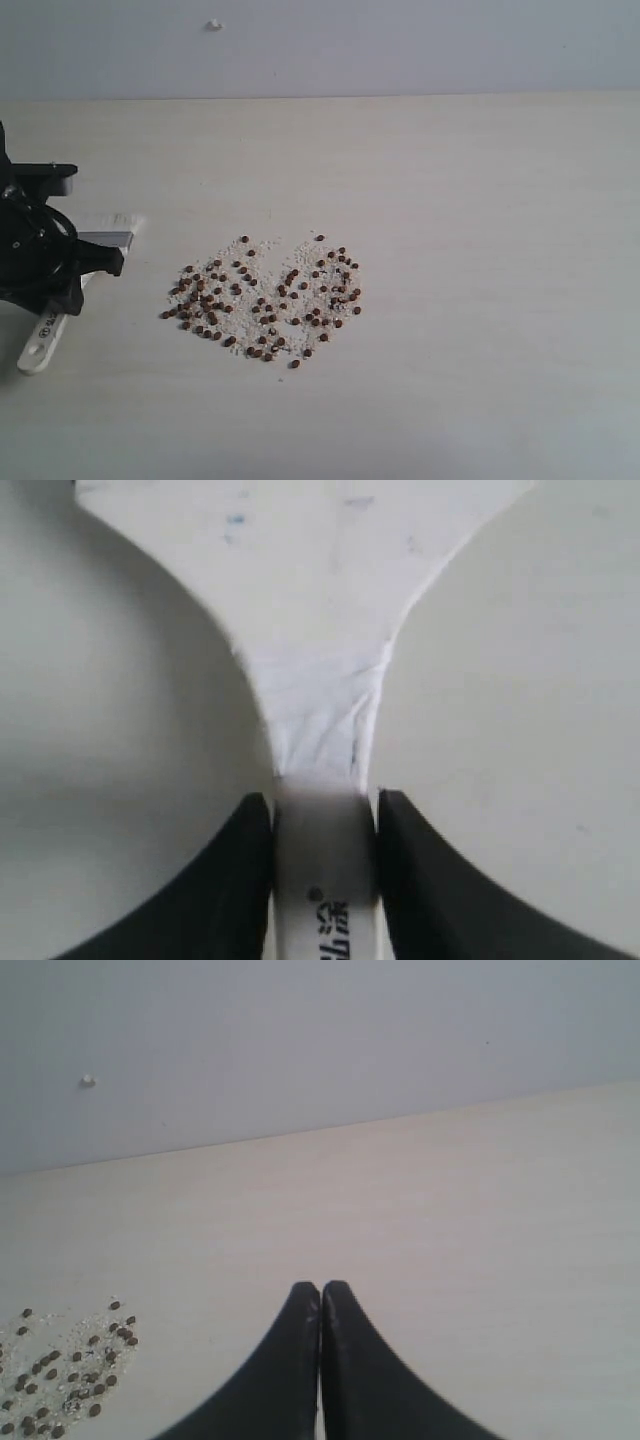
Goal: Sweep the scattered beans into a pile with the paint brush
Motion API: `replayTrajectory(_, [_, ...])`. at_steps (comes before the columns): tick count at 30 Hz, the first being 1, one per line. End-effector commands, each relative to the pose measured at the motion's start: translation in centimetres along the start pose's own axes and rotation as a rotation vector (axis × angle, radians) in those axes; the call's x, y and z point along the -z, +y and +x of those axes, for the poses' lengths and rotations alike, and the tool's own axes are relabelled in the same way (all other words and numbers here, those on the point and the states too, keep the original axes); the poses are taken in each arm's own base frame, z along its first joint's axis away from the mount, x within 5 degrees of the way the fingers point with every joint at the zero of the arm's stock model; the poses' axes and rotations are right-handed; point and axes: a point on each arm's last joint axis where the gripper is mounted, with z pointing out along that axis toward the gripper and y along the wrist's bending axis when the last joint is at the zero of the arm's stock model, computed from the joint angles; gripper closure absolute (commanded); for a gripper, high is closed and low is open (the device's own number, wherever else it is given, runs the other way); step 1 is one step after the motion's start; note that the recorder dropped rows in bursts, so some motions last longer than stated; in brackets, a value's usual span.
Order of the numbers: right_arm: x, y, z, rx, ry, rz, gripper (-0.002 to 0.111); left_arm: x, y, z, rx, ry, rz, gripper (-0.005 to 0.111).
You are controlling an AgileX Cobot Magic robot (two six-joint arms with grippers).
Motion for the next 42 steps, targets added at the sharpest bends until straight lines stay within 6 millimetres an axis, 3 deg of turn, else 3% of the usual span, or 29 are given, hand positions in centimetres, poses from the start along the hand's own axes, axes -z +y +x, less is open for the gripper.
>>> replayTrajectory(1, [0.0, -0.1, 0.1, 0.007, -0.007, 0.005, 0.108, 1.6, 0.0, -0.1, -0.052, -0.054, 0.002, 0.107])
replayTrajectory(11, [0.0, -0.1, 0.1, 0.009, -0.007, 0.005, 0.108, 3.0, -0.1, -1.0, -0.100, -0.043, -0.003, 0.107])
replayTrajectory(23, [0.0, -0.1, 0.0, 0.030, -0.021, 0.013, 0.108, 3.2, -0.5, -1.2, -0.073, -0.046, 0.035, 0.107])
replayTrajectory(27, [0.1, -0.5, -1.2, 0.071, -0.152, 0.057, 0.108, 3.2, -0.6, -1.2, -0.096, -0.042, 0.040, 0.107])
replayTrajectory(32, [0.7, -1.1, -3.1, -0.146, -0.372, 0.095, 0.108, 3.6, -0.7, -1.7, -0.098, -0.068, 0.043, 0.107])
replayTrajectory(42, [1.1, -1.2, -4.1, -0.197, -0.467, 0.102, 0.108, 5.7, -1.0, -3.4, -0.101, -0.094, 0.051, 0.107])
